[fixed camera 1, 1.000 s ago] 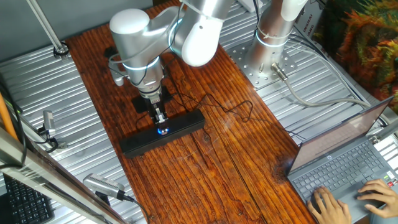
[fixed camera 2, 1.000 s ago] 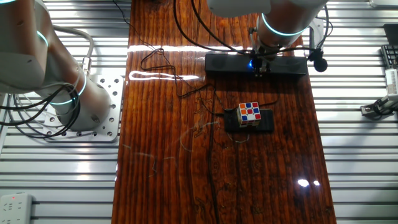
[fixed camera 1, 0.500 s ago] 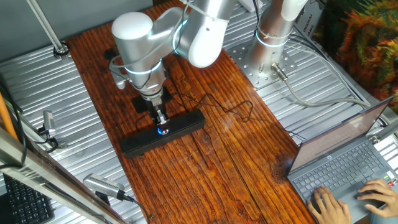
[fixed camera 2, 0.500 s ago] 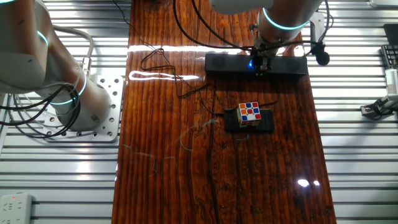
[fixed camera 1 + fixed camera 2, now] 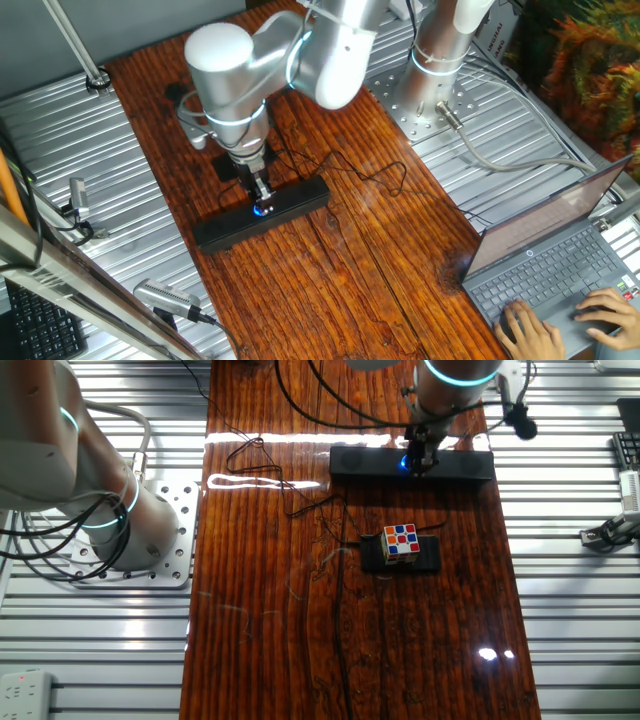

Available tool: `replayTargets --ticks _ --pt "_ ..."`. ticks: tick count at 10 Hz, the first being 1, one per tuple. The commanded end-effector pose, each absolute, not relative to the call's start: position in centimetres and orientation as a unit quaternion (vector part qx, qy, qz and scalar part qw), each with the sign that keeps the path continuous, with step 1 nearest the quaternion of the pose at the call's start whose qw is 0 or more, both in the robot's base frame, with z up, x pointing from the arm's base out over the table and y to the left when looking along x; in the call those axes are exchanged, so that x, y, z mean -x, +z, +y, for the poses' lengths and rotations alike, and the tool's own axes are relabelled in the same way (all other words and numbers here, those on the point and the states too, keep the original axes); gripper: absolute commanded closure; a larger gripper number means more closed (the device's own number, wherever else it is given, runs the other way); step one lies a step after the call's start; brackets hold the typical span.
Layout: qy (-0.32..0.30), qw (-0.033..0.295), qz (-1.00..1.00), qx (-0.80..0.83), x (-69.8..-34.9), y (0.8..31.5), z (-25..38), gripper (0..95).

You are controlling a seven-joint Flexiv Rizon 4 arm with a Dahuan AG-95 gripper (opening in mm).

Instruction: Turn the knob to increase the volume of the speaker

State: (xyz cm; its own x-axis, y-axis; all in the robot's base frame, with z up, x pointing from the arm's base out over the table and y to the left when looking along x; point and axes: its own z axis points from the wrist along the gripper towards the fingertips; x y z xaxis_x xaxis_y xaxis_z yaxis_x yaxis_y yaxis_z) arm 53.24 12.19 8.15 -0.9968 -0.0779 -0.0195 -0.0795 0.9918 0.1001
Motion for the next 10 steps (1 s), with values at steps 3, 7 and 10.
replayTargets --ticks 3,7,10 --pt "0.018 0.004 0.997 0.080 -53.38 8.95 12.34 57.0" --pt "0.022 0.005 0.996 0.085 -53.43 8.98 12.37 57.0" --pt "0.023 0.004 0.995 0.098 -53.42 8.99 12.36 57.0"
